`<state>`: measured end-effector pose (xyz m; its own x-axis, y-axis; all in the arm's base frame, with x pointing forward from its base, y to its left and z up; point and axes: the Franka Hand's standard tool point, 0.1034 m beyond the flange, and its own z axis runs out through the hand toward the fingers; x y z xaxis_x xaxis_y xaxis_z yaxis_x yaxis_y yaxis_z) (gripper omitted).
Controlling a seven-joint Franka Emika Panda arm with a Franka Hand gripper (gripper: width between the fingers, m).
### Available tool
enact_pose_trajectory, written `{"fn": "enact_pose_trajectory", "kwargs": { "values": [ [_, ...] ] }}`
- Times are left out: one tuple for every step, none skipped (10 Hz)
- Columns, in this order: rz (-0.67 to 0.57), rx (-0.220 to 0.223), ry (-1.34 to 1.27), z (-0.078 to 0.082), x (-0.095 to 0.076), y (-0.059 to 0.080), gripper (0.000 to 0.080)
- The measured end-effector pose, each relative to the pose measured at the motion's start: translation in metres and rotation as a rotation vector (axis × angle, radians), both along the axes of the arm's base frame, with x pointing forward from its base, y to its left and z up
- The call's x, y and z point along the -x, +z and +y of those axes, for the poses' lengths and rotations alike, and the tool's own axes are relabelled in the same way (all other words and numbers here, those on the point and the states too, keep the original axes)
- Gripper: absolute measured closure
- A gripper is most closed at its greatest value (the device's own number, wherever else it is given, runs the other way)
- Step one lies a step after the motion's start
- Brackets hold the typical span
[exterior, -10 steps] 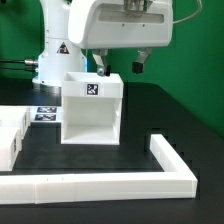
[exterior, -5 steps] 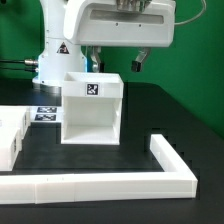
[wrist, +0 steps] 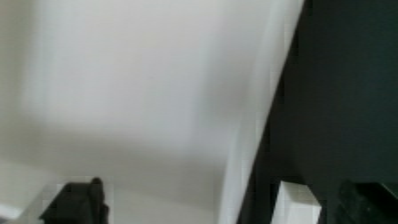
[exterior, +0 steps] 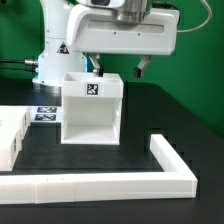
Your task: Assemble drawer
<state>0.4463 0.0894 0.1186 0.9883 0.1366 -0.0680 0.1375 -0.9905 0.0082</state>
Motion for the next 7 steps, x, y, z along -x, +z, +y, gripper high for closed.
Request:
{"fn": "enact_pose_trajectory", "kwargs": {
  "values": [
    [-0.002, -0.01, -0.014, -0.0003, 0.0044, -0.0056, 0.015],
    [-0.001, -0.016, -0.024, 0.0006, 0.0059, -0.009, 0.015],
    [-0.002, -0.018, -0.02, 0.0034, 0.0062, -0.0118, 0.015],
    [0.003, -0.019, -0.017, 0.0061, 0.0074, -0.014, 0.015],
    [0.006, -0.018, -0.015, 0.0065, 0.0082, -0.0149, 0.015],
    [0.006, -0.018, -0.015, 0.0064, 0.0082, -0.0149, 0.015],
    [0.007, -0.018, -0.015, 0.0063, 0.0082, -0.015, 0.0273]
  ]
}}
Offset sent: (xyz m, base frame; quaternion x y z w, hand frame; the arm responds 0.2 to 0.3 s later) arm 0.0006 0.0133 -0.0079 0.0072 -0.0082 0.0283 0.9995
